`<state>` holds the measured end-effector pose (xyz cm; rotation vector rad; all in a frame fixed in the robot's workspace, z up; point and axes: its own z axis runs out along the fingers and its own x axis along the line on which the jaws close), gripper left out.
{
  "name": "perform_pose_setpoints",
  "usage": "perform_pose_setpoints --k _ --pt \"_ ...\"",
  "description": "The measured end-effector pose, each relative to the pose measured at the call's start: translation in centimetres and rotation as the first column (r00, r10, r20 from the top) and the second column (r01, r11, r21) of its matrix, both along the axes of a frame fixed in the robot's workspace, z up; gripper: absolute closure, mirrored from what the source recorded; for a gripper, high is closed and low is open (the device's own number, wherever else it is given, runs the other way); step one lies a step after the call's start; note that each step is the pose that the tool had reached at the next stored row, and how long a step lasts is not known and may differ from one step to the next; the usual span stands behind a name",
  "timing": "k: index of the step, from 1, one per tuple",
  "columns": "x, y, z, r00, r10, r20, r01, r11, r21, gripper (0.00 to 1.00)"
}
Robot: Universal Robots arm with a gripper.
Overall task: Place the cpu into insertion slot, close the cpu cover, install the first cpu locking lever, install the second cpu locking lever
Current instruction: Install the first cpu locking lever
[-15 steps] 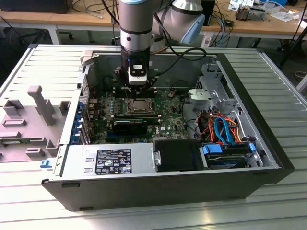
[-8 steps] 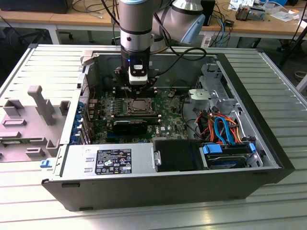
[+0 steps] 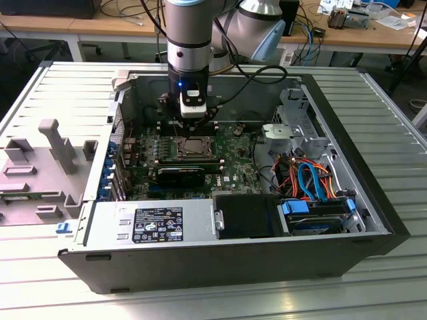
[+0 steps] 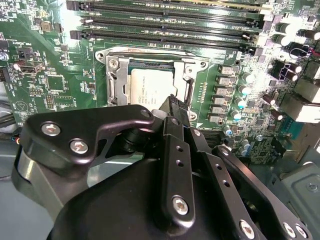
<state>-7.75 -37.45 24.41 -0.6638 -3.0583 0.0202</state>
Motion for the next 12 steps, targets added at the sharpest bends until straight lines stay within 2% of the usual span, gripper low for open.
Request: perform_pose_setpoints --k 12 --pt "0.00 0.00 0.00 0.9996 0.029 -0.0001 -0.029 0.9996 0.0000 0.89"
